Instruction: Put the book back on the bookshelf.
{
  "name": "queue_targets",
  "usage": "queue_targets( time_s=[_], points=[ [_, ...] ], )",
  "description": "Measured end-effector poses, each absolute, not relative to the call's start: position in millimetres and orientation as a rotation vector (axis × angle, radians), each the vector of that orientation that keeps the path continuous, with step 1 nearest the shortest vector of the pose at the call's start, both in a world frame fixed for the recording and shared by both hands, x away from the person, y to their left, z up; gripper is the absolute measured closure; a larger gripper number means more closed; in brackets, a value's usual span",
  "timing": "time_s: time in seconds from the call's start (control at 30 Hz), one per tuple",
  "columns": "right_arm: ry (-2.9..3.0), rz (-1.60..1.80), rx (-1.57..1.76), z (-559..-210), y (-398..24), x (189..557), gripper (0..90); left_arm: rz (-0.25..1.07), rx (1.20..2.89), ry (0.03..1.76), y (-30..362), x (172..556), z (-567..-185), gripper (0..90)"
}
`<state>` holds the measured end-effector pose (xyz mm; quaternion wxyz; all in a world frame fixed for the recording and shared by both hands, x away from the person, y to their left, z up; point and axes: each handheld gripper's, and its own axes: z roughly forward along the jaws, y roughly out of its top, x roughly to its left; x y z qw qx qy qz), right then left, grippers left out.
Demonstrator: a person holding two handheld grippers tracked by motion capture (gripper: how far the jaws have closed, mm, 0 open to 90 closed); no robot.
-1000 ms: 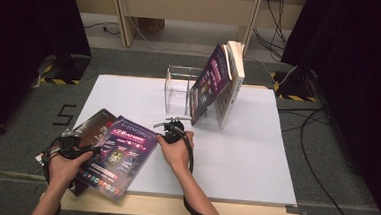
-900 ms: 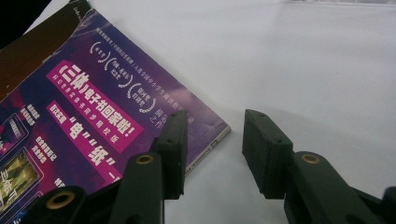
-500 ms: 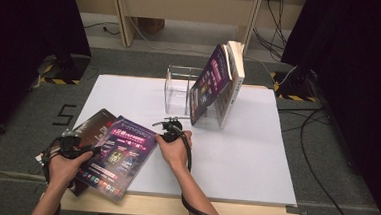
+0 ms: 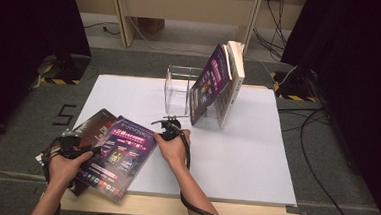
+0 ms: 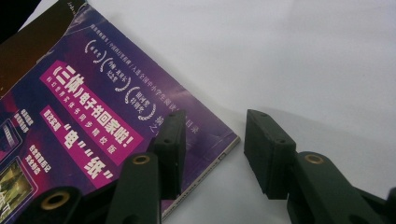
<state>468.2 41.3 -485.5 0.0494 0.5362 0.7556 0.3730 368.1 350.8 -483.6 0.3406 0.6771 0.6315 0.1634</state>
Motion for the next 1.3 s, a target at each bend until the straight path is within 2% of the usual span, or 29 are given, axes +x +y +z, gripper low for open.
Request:
queue_targets(
  time_s=[1.03, 1.3],
  points=[
    [2.291, 1.132, 1.638, -486.4, 45.1, 467.7, 57.9, 0.376, 1.761, 1.659, 353.4, 367.7, -482.8, 56.5],
    [2.306, 1.146, 1.656, -485.1, 42.7, 472.1, 58.3, 0.402, 1.773, 1.656, 351.0, 366.8, -482.6, 56.8]
  ],
)
